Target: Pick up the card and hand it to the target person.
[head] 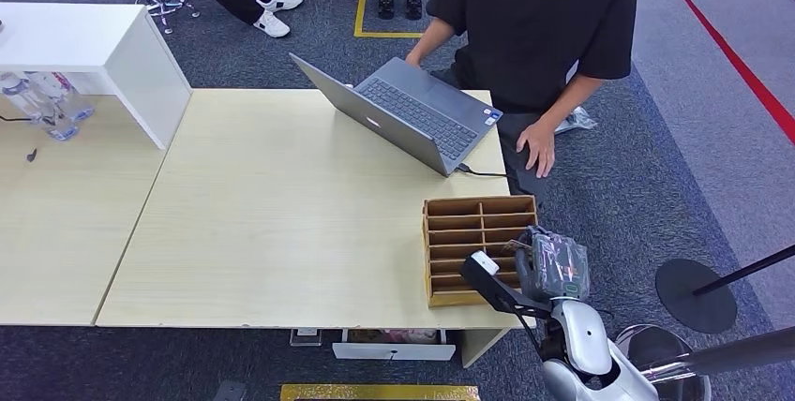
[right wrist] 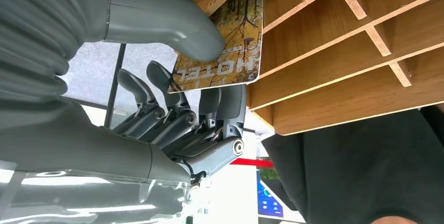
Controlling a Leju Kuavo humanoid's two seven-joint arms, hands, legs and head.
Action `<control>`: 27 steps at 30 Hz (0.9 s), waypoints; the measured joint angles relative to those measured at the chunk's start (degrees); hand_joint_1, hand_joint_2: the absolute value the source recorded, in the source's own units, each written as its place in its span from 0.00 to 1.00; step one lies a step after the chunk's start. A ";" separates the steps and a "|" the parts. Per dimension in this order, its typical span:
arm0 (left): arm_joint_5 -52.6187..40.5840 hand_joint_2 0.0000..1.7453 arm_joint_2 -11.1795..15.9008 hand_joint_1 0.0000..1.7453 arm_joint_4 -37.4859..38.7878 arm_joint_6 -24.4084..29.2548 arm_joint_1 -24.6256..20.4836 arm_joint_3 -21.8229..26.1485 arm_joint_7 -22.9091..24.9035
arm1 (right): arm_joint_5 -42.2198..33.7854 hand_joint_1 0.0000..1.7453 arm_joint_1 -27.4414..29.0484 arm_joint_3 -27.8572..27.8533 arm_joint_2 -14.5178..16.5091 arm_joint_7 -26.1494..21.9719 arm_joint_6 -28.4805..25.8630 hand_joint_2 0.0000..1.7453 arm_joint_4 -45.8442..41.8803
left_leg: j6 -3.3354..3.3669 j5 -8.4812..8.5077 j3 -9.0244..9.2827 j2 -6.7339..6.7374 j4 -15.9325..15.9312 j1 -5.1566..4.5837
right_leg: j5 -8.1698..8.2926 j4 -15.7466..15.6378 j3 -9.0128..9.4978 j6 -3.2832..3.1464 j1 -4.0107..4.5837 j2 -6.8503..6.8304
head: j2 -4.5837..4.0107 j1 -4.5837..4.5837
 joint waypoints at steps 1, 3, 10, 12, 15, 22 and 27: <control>-0.01 0.00 0.00 0.00 0.00 0.00 0.00 0.00 0.00 | 0.02 0.88 0.00 -0.01 0.00 0.00 0.00 1.00 -0.03 | 0.00 0.00 0.00 0.00 0.00 0.00 | 0.00 0.00 0.00 0.00 0.00 0.00 | 0.00 0.00; 0.00 0.00 0.00 0.00 0.00 0.00 0.00 0.00 0.00 | 0.48 0.88 0.01 -0.03 -0.01 0.01 0.02 1.00 -0.26 | 0.00 0.00 0.00 0.00 0.00 0.00 | 0.00 0.00 0.00 0.00 0.00 0.00 | 0.00 0.00; -0.01 0.00 0.00 0.00 0.00 0.00 0.02 0.00 0.00 | 4.87 0.93 0.03 -0.20 -0.60 0.36 2.39 1.00 -3.69 | 0.00 0.00 0.00 0.00 0.00 0.00 | 0.00 0.00 0.00 0.00 0.00 0.00 | 0.00 0.01; 0.00 0.00 0.00 0.00 0.00 0.00 0.02 0.00 -0.01 | 6.39 0.94 0.02 -0.42 -0.91 0.38 3.33 1.00 -5.71 | 0.00 0.00 0.00 0.00 0.00 0.00 | 0.00 0.00 0.00 0.00 0.00 0.00 | 0.00 0.01; 0.01 0.00 0.00 0.00 0.00 -0.01 0.02 0.00 -0.04 | 8.33 0.95 -0.02 -0.73 -1.22 0.45 4.56 1.00 -8.71 | 0.00 0.00 0.00 0.00 0.00 0.00 | 0.00 0.00 0.00 0.00 0.00 0.00 | 0.00 0.01; 0.00 0.00 -0.01 0.00 0.00 0.00 0.04 0.00 -0.08 | 11.03 1.00 -0.13 -1.54 -2.05 0.39 7.37 1.00 -15.26 | 0.00 0.00 -0.01 0.00 0.00 0.00 | 0.00 0.00 0.00 0.00 0.00 0.00 | 0.00 0.01; 0.00 0.00 -0.02 0.00 0.00 -0.01 0.03 0.00 -0.06 | 14.04 1.00 -0.15 -2.24 -2.40 0.20 6.85 1.00 -19.27 | 0.00 0.00 0.00 0.00 0.00 0.00 | 0.00 0.00 0.00 0.00 0.00 0.00 | 0.00 0.01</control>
